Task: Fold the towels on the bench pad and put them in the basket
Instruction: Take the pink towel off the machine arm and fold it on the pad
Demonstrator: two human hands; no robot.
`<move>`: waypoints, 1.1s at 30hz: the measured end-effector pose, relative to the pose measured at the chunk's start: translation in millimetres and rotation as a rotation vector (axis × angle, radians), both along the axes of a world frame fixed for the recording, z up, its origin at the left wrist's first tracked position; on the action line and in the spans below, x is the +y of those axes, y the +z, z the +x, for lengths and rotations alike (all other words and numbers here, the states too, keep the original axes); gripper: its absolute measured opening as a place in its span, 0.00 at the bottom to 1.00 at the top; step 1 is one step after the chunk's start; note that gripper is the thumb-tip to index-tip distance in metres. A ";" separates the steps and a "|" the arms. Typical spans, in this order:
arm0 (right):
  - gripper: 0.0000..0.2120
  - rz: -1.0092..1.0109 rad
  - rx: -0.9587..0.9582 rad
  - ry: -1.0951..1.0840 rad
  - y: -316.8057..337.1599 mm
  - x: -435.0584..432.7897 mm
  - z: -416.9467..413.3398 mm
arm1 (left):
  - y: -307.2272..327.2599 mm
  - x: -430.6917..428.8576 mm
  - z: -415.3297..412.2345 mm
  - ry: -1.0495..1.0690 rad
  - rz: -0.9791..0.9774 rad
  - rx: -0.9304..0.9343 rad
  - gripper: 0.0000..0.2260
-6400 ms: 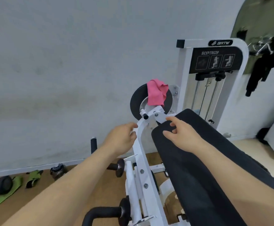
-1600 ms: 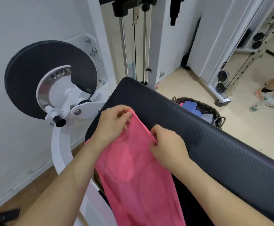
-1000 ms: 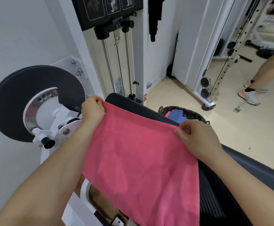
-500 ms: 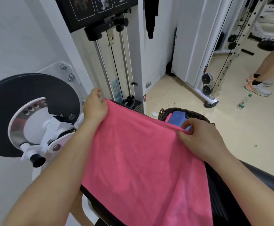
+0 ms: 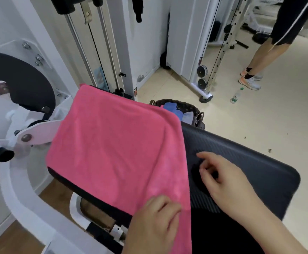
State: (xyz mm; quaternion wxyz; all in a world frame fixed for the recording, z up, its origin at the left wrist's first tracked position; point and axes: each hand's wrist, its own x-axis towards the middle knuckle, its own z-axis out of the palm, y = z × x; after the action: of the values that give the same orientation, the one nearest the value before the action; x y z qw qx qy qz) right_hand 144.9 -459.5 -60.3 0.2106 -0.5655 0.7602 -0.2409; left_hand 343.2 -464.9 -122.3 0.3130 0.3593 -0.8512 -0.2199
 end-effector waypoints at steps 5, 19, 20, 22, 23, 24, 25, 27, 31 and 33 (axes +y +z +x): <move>0.18 0.069 -0.023 0.037 -23.9 54.7 -5.1 | -28.9 43.1 -18.5 0.054 0.117 -0.363 0.26; 0.21 0.473 -0.873 0.013 -21.3 49.8 19.8 | 45.8 37.0 -15.1 0.713 1.164 0.998 0.08; 0.20 0.522 -0.987 -0.012 -17.9 45.1 23.9 | 47.5 38.1 -12.8 0.730 1.208 1.065 0.08; 0.18 0.564 -1.171 -0.063 -16.9 35.1 31.6 | 48.7 42.4 -10.6 0.719 1.265 1.166 0.09; 0.17 0.559 -1.222 -0.092 -17.8 30.4 36.0 | 48.5 44.7 -9.7 0.705 1.280 1.203 0.09; 0.16 0.538 -1.247 -0.128 -19.9 26.0 40.4 | 48.3 46.8 -8.6 0.691 1.284 1.226 0.09; 0.15 0.508 -1.256 -0.166 -21.8 22.2 45.1 | 48.0 47.8 -6.4 0.680 1.284 1.239 0.09; 0.11 0.421 -1.276 -0.231 -24.4 17.0 53.8 | 47.0 47.6 -1.7 0.660 1.255 1.233 0.10; 0.06 0.145 -1.216 -0.343 -20.9 14.0 52.2 | 51.0 46.1 5.4 0.651 0.973 0.976 0.05; 0.06 -0.030 -1.157 -0.398 -11.9 12.9 41.4 | 58.1 46.2 5.8 0.637 0.811 0.789 0.02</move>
State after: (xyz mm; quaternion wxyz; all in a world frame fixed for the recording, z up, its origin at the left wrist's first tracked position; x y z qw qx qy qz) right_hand 186.4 -446.6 -72.1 0.5323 -0.1931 0.6102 -0.5541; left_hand 349.0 -418.7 -64.2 0.4916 0.5762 -0.3733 -0.5356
